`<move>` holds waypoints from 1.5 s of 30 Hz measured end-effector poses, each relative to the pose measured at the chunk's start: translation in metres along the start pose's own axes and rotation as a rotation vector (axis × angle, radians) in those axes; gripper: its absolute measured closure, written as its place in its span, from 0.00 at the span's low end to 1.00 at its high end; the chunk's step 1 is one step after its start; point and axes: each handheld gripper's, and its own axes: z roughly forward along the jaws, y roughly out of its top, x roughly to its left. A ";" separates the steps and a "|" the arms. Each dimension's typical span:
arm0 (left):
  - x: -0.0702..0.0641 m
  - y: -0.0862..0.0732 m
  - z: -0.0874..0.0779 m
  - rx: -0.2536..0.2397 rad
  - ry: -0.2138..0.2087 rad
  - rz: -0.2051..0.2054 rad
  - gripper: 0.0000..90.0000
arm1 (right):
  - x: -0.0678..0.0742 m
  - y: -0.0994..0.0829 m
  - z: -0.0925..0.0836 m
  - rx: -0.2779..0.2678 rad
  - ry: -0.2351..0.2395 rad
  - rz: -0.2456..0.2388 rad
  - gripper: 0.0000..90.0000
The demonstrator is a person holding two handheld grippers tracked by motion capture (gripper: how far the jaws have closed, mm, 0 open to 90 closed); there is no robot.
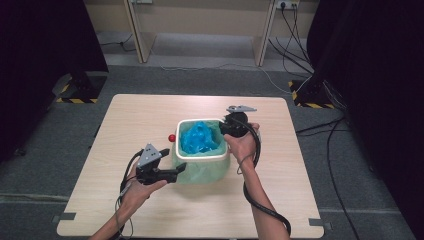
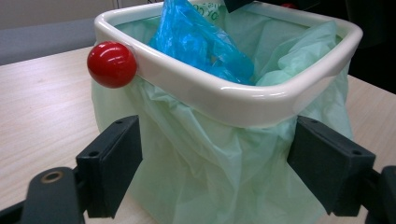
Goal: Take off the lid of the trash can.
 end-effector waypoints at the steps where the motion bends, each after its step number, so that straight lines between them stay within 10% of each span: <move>1: 0.000 0.000 0.001 0.000 0.001 0.001 0.20 | 0.000 0.000 -0.001 -0.006 -0.002 0.007 0.83; 22: -0.005 0.003 0.002 -0.009 0.009 0.001 0.21 | -0.001 0.010 -0.014 -0.096 0.007 0.064 0.99; 30: -0.009 0.003 0.003 -0.013 0.004 0.006 0.21 | -0.001 0.002 -0.003 -0.037 0.045 0.072 0.94; 45: -0.013 0.022 -0.015 -0.101 -0.014 0.003 0.21 | 0.015 0.003 -0.002 0.001 0.001 -0.023 0.84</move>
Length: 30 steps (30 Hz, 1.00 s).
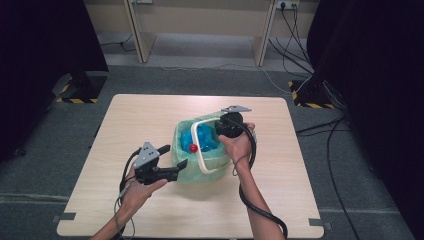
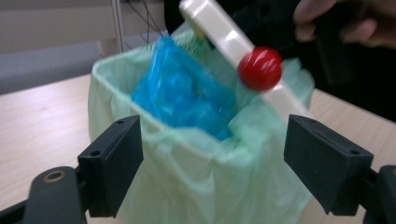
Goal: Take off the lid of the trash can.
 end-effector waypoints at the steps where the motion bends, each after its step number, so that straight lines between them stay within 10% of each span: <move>1: -0.001 0.004 0.000 -0.005 -0.006 0.001 0.21 | 0.000 0.000 0.000 0.000 0.000 -0.001 0.83; 17: -0.001 0.033 0.052 0.061 -0.084 -0.125 0.30 | 0.000 0.001 0.000 0.005 0.001 0.005 0.82; 30: 0.007 0.044 0.057 0.111 -0.132 -0.238 0.66 | 0.000 0.000 0.000 0.008 0.017 0.001 0.80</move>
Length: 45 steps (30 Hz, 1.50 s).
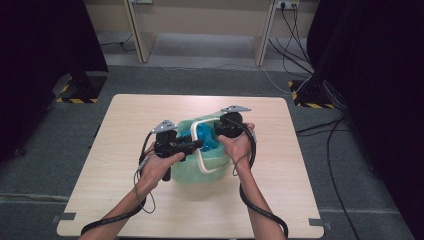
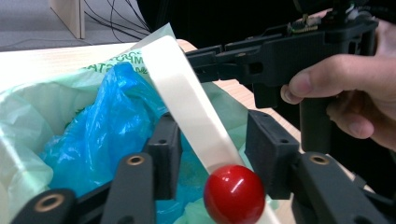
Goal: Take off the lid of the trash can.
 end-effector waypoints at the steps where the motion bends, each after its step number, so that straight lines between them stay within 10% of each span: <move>1: 0.001 0.000 -0.001 0.000 -0.002 -0.005 0.67 | 0.000 0.000 -0.001 -0.001 0.003 0.000 0.78; 13: 0.008 -0.004 -0.002 -0.002 -0.012 -0.096 0.78 | -0.033 -0.007 -0.026 -0.062 0.028 0.056 0.59; 24: 0.008 -0.002 0.000 -0.001 -0.034 -0.128 0.81 | -0.059 -0.045 -0.019 0.022 0.072 0.114 0.47; 31: 0.012 -0.002 -0.001 -0.006 -0.046 -0.156 0.82 | -0.061 -0.057 -0.003 0.032 0.098 0.139 0.53; 37: 0.012 -0.002 -0.002 -0.008 -0.052 -0.160 0.82 | -0.058 -0.065 0.007 -0.005 0.175 0.144 0.78; 45: 0.006 -0.001 -0.005 -0.025 -0.091 -0.182 0.82 | -0.061 -0.064 -0.007 -0.059 0.142 0.153 0.88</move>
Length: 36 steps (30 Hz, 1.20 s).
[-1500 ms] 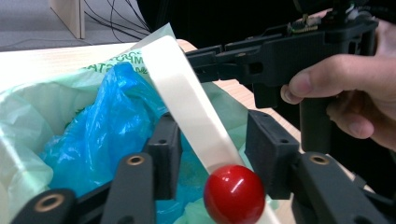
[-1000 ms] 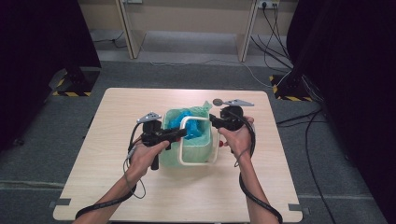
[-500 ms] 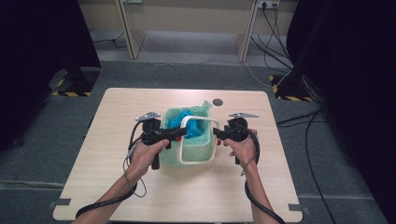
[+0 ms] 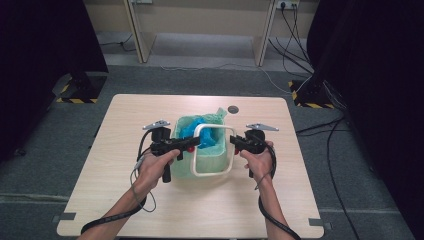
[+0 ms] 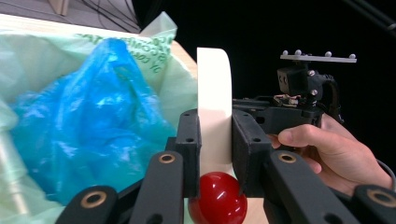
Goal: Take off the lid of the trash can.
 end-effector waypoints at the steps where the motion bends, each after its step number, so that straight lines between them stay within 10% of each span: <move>1: -0.003 0.001 0.000 -0.003 -0.006 0.005 0.82 | 0.001 0.002 -0.004 -0.005 -0.008 -0.001 0.89; 11: -0.031 0.006 0.001 -0.029 -0.054 0.069 0.72 | 0.001 0.024 -0.045 -0.024 -0.050 -0.070 0.91; 15: -0.039 0.007 -0.003 -0.051 -0.057 0.082 0.54 | -0.007 0.028 -0.060 -0.018 -0.070 -0.089 0.91; 19: -0.044 0.008 -0.011 -0.062 -0.038 0.117 0.38 | -0.023 0.028 -0.075 -0.006 -0.088 -0.076 0.91; 36: -0.041 -0.016 -0.052 -0.046 0.095 0.374 0.28 | -0.105 0.001 -0.118 0.038 -0.198 0.074 0.90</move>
